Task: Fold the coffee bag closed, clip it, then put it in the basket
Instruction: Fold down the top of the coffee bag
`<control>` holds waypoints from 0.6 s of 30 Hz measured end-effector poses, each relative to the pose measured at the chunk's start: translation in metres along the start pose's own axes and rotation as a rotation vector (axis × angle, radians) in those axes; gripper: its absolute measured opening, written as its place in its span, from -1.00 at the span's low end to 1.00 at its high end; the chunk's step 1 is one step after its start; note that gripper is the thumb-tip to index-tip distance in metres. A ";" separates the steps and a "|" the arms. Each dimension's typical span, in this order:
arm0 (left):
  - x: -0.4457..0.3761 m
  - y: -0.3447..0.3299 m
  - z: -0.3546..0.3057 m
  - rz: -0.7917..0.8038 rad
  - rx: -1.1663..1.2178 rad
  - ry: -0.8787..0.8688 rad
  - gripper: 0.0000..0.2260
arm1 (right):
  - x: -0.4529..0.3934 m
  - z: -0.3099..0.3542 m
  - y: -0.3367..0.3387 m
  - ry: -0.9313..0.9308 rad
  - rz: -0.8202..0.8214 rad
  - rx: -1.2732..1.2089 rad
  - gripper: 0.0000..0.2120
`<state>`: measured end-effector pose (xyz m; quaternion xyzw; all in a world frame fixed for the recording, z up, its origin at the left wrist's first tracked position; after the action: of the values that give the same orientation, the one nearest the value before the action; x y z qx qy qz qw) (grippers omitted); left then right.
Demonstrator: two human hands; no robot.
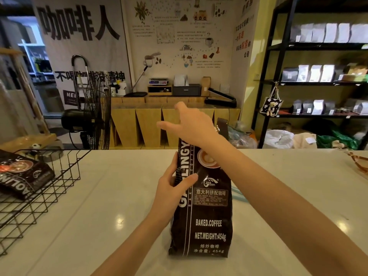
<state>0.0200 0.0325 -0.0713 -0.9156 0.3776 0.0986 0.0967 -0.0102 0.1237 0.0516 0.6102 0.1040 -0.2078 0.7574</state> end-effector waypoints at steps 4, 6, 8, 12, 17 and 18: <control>0.002 -0.006 0.001 0.042 0.000 0.010 -0.46 | -0.014 -0.006 -0.002 -0.031 -0.080 0.037 -0.59; 0.004 -0.010 0.004 0.064 0.003 0.015 -0.45 | -0.012 -0.009 -0.002 -0.014 -0.117 0.061 -0.60; 0.005 -0.014 0.005 0.079 0.008 0.016 -0.46 | -0.008 -0.014 0.001 0.000 -0.176 0.072 -0.59; 0.007 -0.018 0.005 0.062 0.005 0.011 -0.47 | -0.002 -0.020 0.008 0.003 -0.261 0.097 -0.56; 0.007 -0.014 0.002 0.019 -0.023 -0.018 -0.38 | 0.000 -0.029 0.019 -0.038 -0.318 0.027 -0.57; 0.006 -0.014 0.001 0.013 -0.030 -0.024 -0.38 | 0.000 -0.030 0.022 -0.048 -0.334 0.022 -0.57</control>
<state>0.0345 0.0382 -0.0720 -0.9132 0.3811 0.1157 0.0867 0.0026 0.1568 0.0639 0.5875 0.1836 -0.3462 0.7080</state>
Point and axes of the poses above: each hand's wrist, its own x-axis away from the middle knuckle, its own y-axis out of the back of the hand, z = x × y, the point moved 6 cm from there along -x, towards the middle knuckle, and after that the axes turned 7 degrees about z, right-handed, at the moved point
